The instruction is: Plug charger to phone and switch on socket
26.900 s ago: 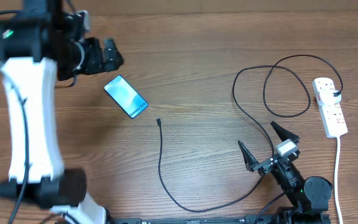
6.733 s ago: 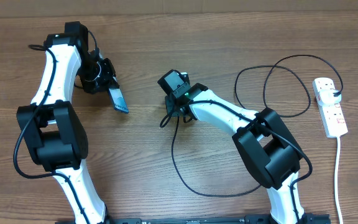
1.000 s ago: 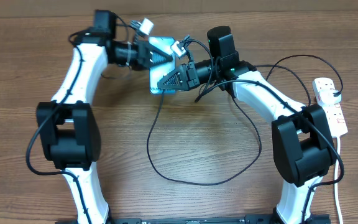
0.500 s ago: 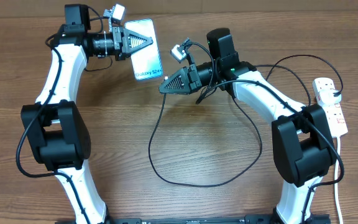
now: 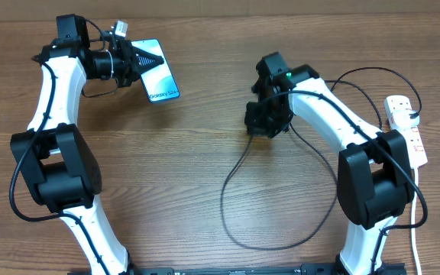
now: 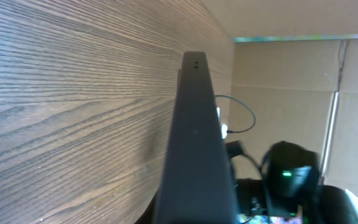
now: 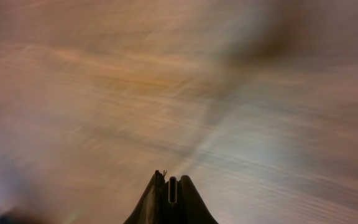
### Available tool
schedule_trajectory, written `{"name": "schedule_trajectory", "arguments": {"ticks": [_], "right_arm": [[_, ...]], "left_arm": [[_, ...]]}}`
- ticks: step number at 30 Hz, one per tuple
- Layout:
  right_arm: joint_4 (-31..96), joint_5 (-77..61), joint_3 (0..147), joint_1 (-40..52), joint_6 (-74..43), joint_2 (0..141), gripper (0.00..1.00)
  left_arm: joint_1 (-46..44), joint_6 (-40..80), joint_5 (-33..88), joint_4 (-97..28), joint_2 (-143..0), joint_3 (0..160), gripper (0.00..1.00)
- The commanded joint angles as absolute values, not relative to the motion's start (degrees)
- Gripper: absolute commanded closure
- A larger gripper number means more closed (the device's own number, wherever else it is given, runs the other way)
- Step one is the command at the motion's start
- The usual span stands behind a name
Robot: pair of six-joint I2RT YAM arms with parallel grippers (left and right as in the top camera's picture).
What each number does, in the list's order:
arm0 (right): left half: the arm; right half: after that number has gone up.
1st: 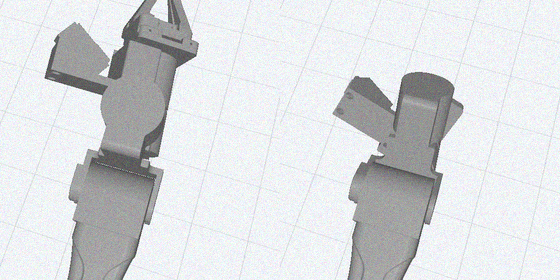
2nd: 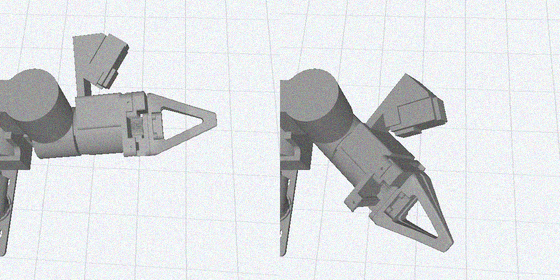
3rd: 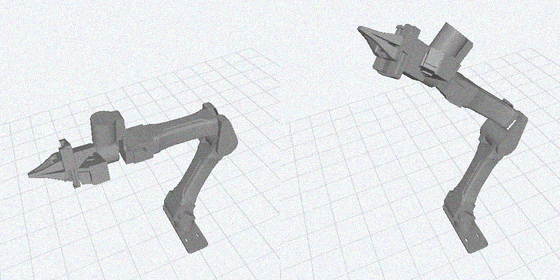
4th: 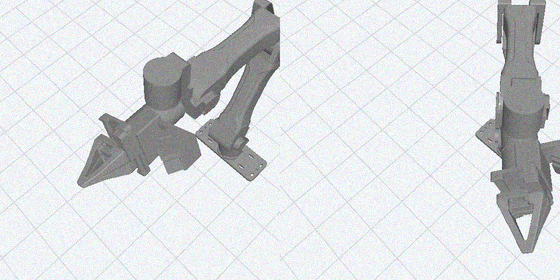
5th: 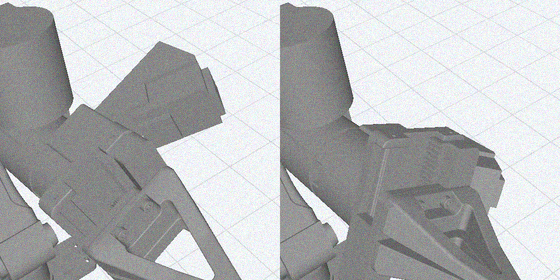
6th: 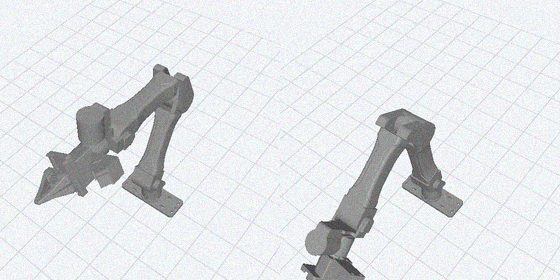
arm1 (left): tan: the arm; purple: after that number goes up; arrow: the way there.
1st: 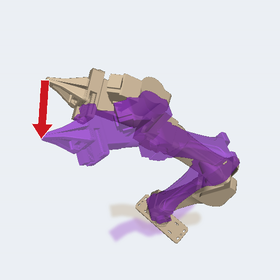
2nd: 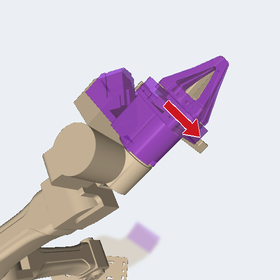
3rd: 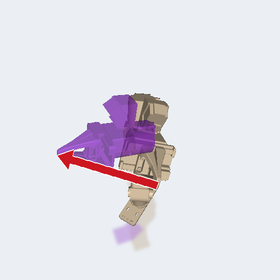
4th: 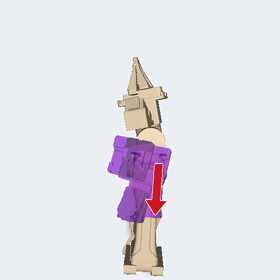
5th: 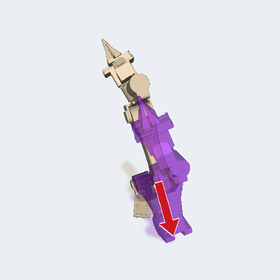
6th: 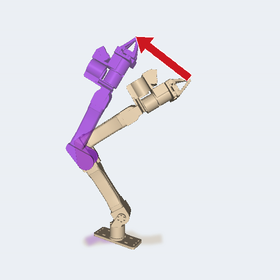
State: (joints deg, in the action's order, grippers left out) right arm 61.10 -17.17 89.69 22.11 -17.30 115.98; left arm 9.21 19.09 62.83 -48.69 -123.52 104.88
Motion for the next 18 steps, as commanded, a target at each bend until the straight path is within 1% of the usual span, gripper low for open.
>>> {"name": "schedule_trajectory", "arguments": {"ticks": [1,9,11,14,15,16,17,18], "right_arm": [[61.8,1.7,91.0,22.6,-13.4,115.2,0.96],[58.4,2.1,86.6,23.5,-12.4,118.7,0.96],[57.4,2.1,86.2,23.5,-12.3,119.3,0.92],[56.3,2.1,86.2,23.5,-12.3,119.5,0.82],[55.9,2.1,86.2,23.5,-12.3,119.5,0.74],[55.6,2.1,86.2,23.5,-12.3,119.5,0.61],[55.6,2.0,86.2,23.5,-12.4,119.5,0.51],[55.7,1.9,86.2,23.5,-12.4,119.5,0.49]], "left_arm": [[9.0,17.1,62.4,-48.9,-121.7,105.1,0.96],[8.4,15.2,62.3,-49.6,-121.7,105.1,0.96],[8.4,15.2,62.3,-49.6,-121.7,105.1,0.96],[8.4,14.2,62.3,-49.7,-121.7,105.1,0.96],[8.4,13.7,62.3,-49.7,-121.7,105.1,0.96],[8.4,13.2,62.3,-49.8,-121.7,105.1,0.96],[8.4,12.6,62.3,-50.0,-121.7,105.1,0.96],[8.4,12.1,62.1,-50.3,-121.7,105.1,0.96]]}}
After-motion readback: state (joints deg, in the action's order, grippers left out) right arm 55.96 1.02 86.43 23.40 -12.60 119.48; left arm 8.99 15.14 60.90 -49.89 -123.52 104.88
